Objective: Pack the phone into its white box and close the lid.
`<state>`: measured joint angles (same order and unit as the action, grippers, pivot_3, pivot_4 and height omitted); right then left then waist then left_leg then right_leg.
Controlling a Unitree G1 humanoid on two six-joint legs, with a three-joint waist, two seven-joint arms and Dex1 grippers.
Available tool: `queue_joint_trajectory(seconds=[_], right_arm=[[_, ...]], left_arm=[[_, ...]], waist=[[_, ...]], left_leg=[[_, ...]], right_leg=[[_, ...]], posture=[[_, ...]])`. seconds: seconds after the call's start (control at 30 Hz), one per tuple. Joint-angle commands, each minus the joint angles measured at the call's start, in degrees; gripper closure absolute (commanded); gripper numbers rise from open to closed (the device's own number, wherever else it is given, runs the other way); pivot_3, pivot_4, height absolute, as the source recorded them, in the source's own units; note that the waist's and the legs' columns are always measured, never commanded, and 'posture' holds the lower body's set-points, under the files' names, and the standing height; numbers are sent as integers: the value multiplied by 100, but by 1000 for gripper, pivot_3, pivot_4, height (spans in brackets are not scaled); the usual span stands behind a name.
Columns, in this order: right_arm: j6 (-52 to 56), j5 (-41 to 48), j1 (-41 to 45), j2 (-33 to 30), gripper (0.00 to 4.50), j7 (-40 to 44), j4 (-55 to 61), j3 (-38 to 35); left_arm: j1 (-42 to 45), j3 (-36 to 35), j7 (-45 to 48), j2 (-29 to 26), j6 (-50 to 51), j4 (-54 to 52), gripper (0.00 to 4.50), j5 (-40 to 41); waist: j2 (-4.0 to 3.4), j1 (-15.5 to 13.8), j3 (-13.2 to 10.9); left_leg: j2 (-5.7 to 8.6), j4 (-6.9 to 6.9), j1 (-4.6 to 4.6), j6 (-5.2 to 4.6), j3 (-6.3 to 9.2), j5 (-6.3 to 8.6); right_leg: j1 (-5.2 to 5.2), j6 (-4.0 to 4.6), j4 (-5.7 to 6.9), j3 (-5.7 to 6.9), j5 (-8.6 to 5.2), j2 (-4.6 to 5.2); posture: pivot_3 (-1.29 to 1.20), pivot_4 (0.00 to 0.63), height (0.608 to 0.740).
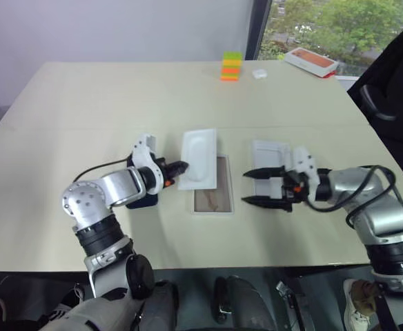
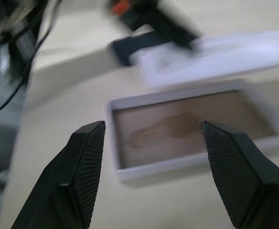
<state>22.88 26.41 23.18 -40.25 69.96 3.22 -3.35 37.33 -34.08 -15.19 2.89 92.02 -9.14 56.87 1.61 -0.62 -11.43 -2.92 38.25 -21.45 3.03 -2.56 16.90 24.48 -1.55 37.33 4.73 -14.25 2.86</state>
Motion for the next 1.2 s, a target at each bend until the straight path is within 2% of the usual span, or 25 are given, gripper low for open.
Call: queue_joint_trajectory(seconds=[0.03,0.4,0.57,0.67,0.77,0.97,1.1,1.2], right_arm=[[-332,-15,-34,62,1175,-54,-12,-61],[-630,-157,-72,117,1175,-175,-114,68],[-746,-245,-10,177,1175,-225,-206,177],[-833,-317,41,201,1135,-228,-289,257],[-838,-316,87,242,1135,-234,-330,287],[-931,-397,142,291,1135,-229,-473,325],[-987,-465,235,380,1135,-291,-513,392],[-963,-466,297,410,1135,-319,-512,417]], left_arm=[[-107,320,-47,37,48,-107,4500,237],[-353,676,-234,123,48,-379,4500,-24],[-492,852,-227,183,48,-471,4500,116],[-390,764,-221,183,48,-496,3532,36],[-227,700,-194,119,48,-554,2178,-24],[-4,696,-139,-3,48,-621,2178,88],[312,722,158,-320,48,-561,2178,259],[121,991,245,-568,48,-551,2178,447]], waist=[[0,-2,0],[0,-13,0],[-1,-6,0],[-1,-7,0],[-1,-3,0],[-1,-9,0],[-1,-9,0],[-2,1,1]], left_leg=[[-2,-3,1,1,4,0],[0,-8,-3,9,-1,-5],[0,-9,-2,16,-1,-9],[-1,-9,-1,17,-1,-10],[-1,-8,0,15,1,-9],[-1,-8,-1,17,1,-10],[-1,-7,-3,41,1,-24],[-1,-9,0,43,-1,-25]], right_leg=[[0,0,0,2,0,-4],[3,-1,-8,1,0,-1],[3,-1,-8,0,0,-1],[2,-1,-8,0,0,-2],[2,0,-6,0,0,-4],[2,0,-5,0,0,-4],[2,0,-8,1,0,-4],[2,0,-7,0,0,-4]], posture=[[0,150,740],[0,150,740],[0,150,740],[0,150,740],[0,150,740],[0,150,740],[0,150,740],[0,150,740]])
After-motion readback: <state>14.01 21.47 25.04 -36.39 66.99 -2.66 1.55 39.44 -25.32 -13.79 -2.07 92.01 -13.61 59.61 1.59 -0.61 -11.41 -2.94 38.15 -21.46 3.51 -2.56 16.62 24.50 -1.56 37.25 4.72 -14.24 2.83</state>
